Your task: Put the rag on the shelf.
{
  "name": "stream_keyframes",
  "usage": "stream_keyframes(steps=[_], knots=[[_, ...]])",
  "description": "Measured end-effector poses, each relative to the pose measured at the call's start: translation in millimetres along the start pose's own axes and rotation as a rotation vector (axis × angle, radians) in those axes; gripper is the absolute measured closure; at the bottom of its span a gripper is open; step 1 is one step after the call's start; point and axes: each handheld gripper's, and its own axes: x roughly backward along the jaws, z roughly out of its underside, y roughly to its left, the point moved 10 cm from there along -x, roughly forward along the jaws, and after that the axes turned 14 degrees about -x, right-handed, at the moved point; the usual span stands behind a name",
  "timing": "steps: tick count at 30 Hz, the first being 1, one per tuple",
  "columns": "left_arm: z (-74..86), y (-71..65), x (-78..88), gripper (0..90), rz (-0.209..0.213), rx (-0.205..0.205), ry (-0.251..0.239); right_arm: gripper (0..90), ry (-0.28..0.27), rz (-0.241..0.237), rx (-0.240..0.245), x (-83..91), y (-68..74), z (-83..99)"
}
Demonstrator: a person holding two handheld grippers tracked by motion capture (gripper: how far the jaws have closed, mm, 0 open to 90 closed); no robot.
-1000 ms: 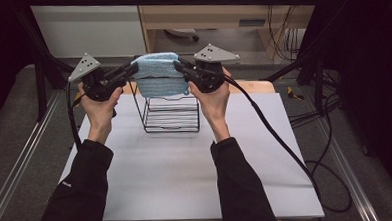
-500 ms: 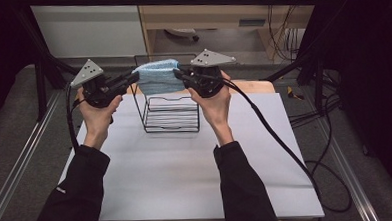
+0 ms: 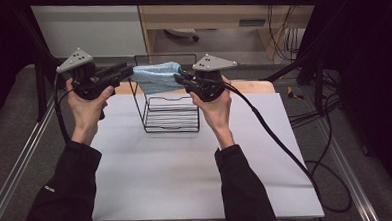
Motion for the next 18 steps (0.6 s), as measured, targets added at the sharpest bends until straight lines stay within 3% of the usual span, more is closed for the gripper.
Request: stream_keyframes(steps=[3,7,13,18], knots=[[-3.3,2.3,-8.1,79.3,0.002,0.023,0.043,82.3,0.003,0.001,0.01,-0.7,0.2,1.1],[-0.1,2.3,-22.2,88.3,0.01,0.021,0.115,82.1,-0.001,0.001,0.007,0.0,0.6,1.7],[8.5,-8.2,-25.3,89.8,0.067,0.017,0.146,81.4,0.003,0.007,0.014,0.1,0.1,4.3],[19.0,-16.4,-18.4,89.8,0.103,0.015,0.151,79.8,0.008,0.011,0.014,-0.7,-0.5,8.0]])
